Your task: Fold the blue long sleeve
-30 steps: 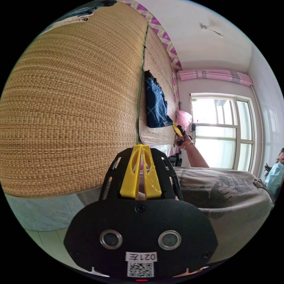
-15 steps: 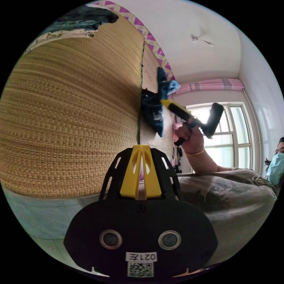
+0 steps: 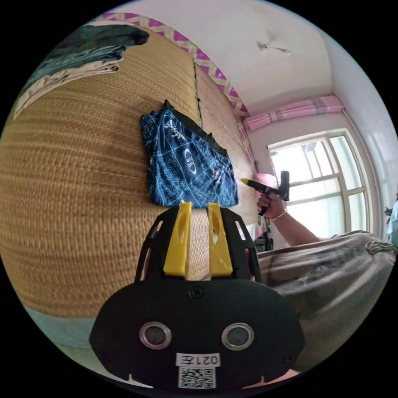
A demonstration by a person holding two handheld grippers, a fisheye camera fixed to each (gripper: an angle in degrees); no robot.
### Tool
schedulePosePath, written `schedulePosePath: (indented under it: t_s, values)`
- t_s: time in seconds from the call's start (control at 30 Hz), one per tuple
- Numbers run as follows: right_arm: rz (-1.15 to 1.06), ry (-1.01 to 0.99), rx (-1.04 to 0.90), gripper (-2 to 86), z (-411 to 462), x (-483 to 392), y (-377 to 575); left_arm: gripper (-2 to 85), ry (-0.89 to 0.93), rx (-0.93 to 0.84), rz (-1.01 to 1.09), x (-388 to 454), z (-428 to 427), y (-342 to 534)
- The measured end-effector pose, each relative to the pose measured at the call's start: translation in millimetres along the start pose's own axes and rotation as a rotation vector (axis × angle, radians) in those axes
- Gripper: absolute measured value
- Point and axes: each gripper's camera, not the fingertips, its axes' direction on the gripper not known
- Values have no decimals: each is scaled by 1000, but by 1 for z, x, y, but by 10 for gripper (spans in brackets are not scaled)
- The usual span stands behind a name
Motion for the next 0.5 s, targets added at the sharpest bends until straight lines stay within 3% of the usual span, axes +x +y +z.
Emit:
schedulePosePath:
  t_s: [0.1, 0.23, 0.37, 0.5]
  values:
    - [132, 45, 12, 80, -20, 71, 2, 103, -64, 2, -15, 0, 23, -42]
    - [281, -42, -17, 122, -23, 158, -12, 153, -101, -3, -107, -18, 42, -100]
    - [401, -260, 19, 135, -10, 226, -33, 136, -145, -81, -150, -25, 49, -141]
    - [382, -225, -68, 101, 3, 258, -49, 139, -122, -76, -168, -21, 45, -170]
